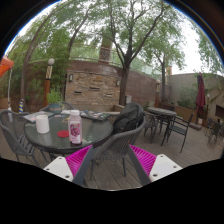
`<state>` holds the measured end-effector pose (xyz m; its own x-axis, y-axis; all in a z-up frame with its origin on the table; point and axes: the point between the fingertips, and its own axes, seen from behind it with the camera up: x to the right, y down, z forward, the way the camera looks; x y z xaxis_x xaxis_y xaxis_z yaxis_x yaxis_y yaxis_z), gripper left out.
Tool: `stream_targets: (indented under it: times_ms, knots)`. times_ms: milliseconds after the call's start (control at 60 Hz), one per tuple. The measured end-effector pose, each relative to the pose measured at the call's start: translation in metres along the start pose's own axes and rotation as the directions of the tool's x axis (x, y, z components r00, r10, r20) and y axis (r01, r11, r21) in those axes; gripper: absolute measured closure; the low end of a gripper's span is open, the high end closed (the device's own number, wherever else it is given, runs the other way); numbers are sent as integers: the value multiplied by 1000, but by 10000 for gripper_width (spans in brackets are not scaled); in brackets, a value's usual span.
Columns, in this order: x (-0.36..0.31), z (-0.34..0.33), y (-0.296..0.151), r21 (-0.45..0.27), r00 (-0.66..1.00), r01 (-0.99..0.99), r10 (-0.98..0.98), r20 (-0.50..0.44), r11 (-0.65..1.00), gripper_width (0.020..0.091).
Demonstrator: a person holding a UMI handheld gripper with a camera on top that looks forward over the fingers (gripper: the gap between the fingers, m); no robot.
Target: Pour water
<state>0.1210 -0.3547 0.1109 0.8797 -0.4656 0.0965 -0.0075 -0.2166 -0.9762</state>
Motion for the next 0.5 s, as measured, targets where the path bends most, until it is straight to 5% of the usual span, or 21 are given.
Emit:
stream_targets:
  times_ms: [267, 433, 500]
  knots:
    - [-31, 29, 6, -27, 991, -123, 125, 55, 992, 273]
    - [-93, 75, -14, 151, 986, -20, -6, 167, 988, 273]
    - [-119, 101, -6, 151, 983, -15, -13, 185, 988, 275]
